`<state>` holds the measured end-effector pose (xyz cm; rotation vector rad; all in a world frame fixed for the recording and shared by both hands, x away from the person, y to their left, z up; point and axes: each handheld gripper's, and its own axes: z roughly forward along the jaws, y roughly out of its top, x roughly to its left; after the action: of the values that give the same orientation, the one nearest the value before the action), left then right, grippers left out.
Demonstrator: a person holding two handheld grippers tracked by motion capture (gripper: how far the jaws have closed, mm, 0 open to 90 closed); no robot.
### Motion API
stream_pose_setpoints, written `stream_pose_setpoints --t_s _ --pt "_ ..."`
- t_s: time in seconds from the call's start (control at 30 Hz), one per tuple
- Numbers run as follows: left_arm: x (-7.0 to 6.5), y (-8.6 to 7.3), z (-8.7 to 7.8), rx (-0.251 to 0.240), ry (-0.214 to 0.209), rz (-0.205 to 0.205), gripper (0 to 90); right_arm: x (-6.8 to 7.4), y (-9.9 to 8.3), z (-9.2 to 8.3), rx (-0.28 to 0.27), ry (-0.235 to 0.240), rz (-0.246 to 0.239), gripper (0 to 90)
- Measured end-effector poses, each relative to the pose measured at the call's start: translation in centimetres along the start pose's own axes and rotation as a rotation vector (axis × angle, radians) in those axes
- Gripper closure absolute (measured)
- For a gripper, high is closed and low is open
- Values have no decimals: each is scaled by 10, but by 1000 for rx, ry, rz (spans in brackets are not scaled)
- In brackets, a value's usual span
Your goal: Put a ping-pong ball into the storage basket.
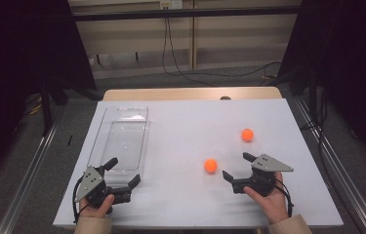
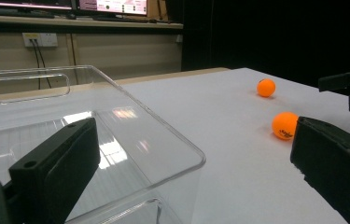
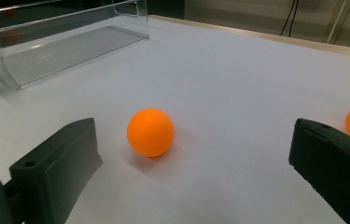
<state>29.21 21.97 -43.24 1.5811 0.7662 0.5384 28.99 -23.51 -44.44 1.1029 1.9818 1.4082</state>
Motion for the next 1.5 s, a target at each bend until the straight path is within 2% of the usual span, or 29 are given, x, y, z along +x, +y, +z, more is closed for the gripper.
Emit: stream_pose_setpoints --t_s 1.5 --pt "0 -1 1 2 -2 -1 13 8 9 29 41 28 -14 18"
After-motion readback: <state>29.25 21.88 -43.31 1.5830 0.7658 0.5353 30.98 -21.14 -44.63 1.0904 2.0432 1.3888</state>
